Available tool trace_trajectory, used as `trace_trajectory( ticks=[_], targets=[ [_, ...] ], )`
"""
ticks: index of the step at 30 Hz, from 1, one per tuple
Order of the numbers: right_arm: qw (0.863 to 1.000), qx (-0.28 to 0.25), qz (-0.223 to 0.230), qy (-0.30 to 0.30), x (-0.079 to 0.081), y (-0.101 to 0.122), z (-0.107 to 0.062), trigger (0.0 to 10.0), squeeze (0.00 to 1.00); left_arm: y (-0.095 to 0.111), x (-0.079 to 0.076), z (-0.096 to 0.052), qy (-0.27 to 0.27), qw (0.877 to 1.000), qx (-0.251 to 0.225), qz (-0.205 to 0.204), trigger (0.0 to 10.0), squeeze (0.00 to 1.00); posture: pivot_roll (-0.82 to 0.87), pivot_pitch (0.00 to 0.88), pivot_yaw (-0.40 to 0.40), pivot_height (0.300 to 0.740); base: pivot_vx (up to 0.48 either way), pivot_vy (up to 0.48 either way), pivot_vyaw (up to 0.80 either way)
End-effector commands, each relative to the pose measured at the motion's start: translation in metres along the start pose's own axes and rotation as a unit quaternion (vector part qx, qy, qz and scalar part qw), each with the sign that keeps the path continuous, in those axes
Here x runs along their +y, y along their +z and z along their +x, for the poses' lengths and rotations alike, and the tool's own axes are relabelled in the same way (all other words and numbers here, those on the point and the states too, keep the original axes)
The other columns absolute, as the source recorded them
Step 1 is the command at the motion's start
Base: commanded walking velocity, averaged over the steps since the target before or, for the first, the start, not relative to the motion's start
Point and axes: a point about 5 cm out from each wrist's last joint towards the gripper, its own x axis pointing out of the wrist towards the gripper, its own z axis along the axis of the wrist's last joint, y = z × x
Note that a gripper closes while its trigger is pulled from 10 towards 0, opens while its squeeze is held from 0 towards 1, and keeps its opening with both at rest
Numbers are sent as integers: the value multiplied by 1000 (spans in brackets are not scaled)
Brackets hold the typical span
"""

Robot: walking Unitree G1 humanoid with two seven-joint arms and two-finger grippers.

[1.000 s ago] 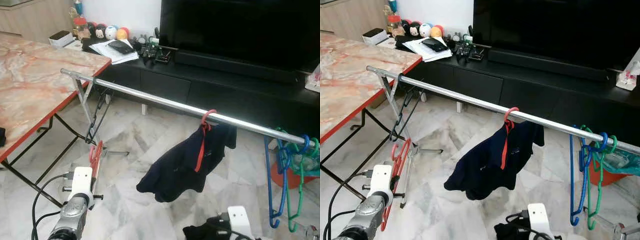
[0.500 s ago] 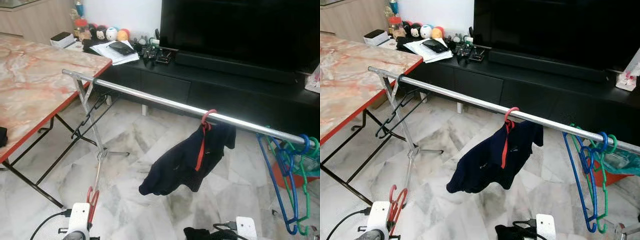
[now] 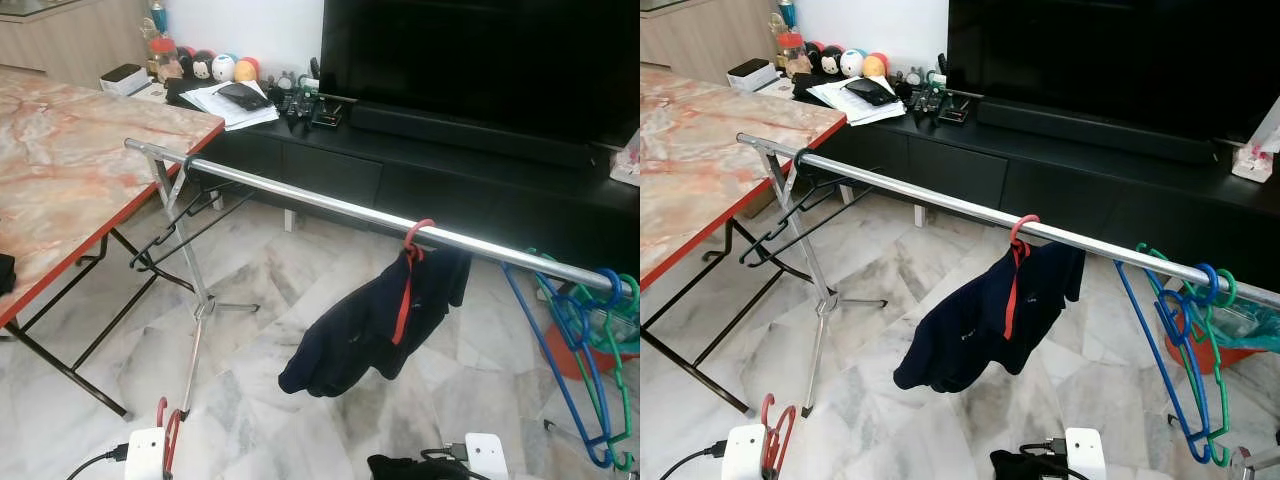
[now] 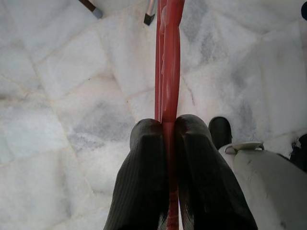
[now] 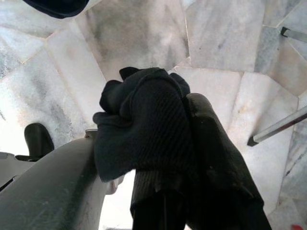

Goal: Hang hanger

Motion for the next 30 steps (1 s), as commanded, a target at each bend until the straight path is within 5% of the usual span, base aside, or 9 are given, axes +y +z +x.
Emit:
trace_trajectory(
  ticks=[1,15,30],
  targets=[
    [999,17,26,-25,-15,-9,-2,10000,0,-10,7,-1,-1,1000,20,12,10000,0,-75,0,-19,740,0,0,0],
    [998,34,32,-33,-23,-23,-6,10000,0,-26,18,-5,0,999,44,30,10000,0,-70,0,-20,740,0,0,-671],
    [999,23,29,-14,11,-5,0,10000,0,-38,7,-8,-10,998,53,40,10000,0,-64,0,-16,740,0,0,-788]
  ],
)
